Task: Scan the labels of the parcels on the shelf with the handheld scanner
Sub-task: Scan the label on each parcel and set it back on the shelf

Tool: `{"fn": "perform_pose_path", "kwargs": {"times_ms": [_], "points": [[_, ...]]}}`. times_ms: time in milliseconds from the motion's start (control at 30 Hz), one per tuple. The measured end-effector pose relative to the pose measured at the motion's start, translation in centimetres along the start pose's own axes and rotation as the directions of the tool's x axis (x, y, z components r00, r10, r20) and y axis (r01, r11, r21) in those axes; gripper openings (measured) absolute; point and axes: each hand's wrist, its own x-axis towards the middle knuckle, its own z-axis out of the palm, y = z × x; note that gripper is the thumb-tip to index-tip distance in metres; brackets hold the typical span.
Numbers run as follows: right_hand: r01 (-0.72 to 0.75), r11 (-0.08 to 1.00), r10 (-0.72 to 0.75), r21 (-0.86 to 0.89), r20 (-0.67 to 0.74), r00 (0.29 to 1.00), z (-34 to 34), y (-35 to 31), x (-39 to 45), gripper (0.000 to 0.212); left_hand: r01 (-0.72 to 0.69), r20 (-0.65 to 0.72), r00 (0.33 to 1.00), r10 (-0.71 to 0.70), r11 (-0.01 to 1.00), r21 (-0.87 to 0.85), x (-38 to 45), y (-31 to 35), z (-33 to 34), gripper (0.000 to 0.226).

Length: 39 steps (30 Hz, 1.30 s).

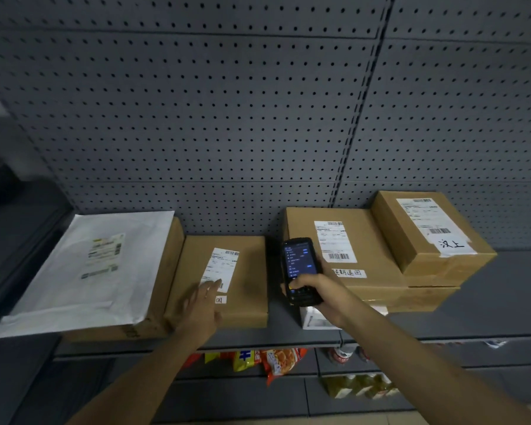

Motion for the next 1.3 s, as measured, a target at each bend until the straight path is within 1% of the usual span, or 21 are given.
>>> {"fn": "perform_pose_path", "kwargs": {"times_ms": [33,133,167,267,300,400,467,567,633,700,767,867,967,1133,1200,1233,1300], "points": [[-0.004,1.0,0.004,0.001,0.002,1.0,0.6,0.3,0.3,0.049,0.009,0.001,1.0,-0.009,1.0,0.003,0.2,-1.0,-0.1,0.077],[-0.007,1.0,0.007,-0.023,-0.01,1.0,2.3,1.1,1.0,0.056,0.001,0.017,1.0,-0.002,0.998,0.066,0.8,-3.3,-0.2,0.078],[-0.005,0.999,0.004,-0.032,-0.019,1.0,2.7,1.5,1.3,0.063,-0.007,0.026,1.0,0.004,0.996,0.089,1.1,-3.9,-0.1,0.079],[-0.02,0.996,0.015,-0.085,-0.057,0.998,3.7,2.6,2.2,0.094,-0.057,0.071,0.996,0.046,0.984,0.166,1.7,-4.9,0.0,0.081],[-0.022,0.995,0.017,-0.096,-0.058,0.998,4.0,2.9,2.5,0.099,-0.082,0.094,0.994,0.064,0.976,0.2,1.8,-5.2,0.0,0.082],[-0.015,0.991,0.005,-0.135,-0.07,0.998,4.8,3.8,2.7,0.1,-0.116,0.116,0.989,0.087,0.955,0.274,1.7,-5.7,0.5,0.086],[-0.015,0.991,0.003,-0.133,-0.088,0.996,5.3,4.2,2.8,0.105,-0.122,0.078,0.992,0.104,0.951,0.283,1.5,-6.1,1.1,0.083],[-0.063,0.991,0.052,-0.116,-0.099,0.994,5.8,4.8,3.2,0.122,-0.135,0.065,0.99,0.122,0.961,0.242,1.4,-6.3,1.7,0.076],[-0.082,0.991,0.072,-0.109,-0.099,0.992,6.1,5.0,3.3,0.119,-0.148,0.09,0.987,0.133,0.971,0.188,1.4,-6.4,1.9,0.076],[-0.096,0.99,0.084,-0.1,-0.114,0.99,6.4,5.3,3.2,0.107,-0.164,0.093,0.984,0.151,0.974,0.158,1.0,-6.4,2.1,0.076],[-0.108,0.992,0.099,-0.064,-0.127,0.987,6.5,5.8,3.1,0.095,-0.181,0.081,0.982,0.169,0.969,0.168,0.2,-6.4,2.2,0.075],[-0.116,0.992,0.109,-0.041,-0.145,0.983,6.6,6.4,2.8,0.092,-0.192,0.059,0.981,0.184,0.958,0.214,-1.2,-6.4,2.6,0.073],[-0.114,0.993,0.107,-0.042,-0.158,0.982,6.7,6.7,2.4,0.084,-0.212,0.01,0.977,0.215,0.955,0.207,-2.5,-6.5,3.4,0.075],[-0.142,0.99,0.137,-0.025,-0.145,0.98,6.9,7.2,1.6,0.082,-0.264,0.032,0.964,0.264,0.941,0.21,-4.0,-7.2,3.7,0.07],[-0.144,0.989,0.138,-0.027,-0.152,0.979,6.9,7.5,1.4,0.085,-0.274,0.005,0.961,0.278,0.946,0.171,-4.1,-7.6,3.4,0.073],[-0.145,0.989,0.139,-0.025,-0.16,0.977,6.9,7.6,1.3,0.086,-0.252,0.001,0.967,0.255,0.955,0.156,-4.1,-7.8,3.2,0.076],[-0.15,0.989,0.144,-0.018,-0.175,0.974,6.8,8.0,1.2,0.089,-0.159,0.031,0.987,0.156,0.977,0.145,-4.0,-8.1,2.7,0.085]]}}
